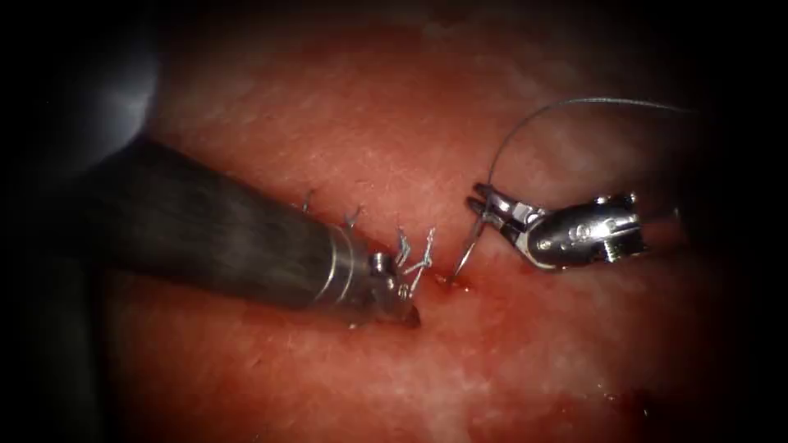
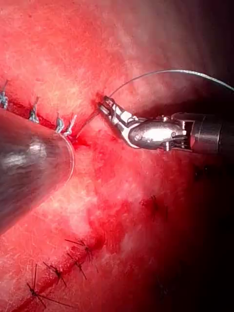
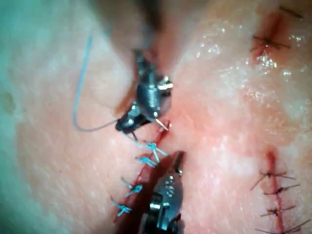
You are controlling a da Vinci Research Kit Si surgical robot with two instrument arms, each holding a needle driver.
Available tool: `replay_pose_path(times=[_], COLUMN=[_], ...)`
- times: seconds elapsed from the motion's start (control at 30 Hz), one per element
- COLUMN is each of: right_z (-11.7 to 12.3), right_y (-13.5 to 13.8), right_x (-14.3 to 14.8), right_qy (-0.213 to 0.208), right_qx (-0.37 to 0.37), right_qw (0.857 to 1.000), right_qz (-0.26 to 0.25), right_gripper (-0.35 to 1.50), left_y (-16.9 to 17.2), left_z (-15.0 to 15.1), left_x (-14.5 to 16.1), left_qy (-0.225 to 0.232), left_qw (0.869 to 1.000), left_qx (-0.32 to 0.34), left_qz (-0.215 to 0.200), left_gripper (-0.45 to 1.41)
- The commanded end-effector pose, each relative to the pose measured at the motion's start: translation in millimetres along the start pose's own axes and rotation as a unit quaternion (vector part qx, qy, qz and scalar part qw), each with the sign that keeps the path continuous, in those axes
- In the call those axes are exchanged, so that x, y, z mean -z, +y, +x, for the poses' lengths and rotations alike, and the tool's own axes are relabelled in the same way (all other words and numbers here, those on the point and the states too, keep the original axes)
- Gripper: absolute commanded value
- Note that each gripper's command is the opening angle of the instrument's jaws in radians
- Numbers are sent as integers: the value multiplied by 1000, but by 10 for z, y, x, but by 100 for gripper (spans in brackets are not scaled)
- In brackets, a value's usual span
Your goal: Wound Closure
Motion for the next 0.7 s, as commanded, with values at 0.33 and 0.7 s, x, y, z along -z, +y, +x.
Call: replay_pose_path(times=[0.33,0.7], right_z=[-4,8], right_y=[-16,-38], right_x=[1,2], right_qy=[-6,2], right_qx=[2,6], right_qw=[1000,1000], right_qz=[-10,6], right_gripper=[-35,-35], left_y=[16,17], left_z=[-3,-2], left_x=[-8,-6], left_qy=[-1,2], left_qw=[1000,1000], left_qx=[1,2], left_qz=[-2,-2], left_gripper=[-45,-45])
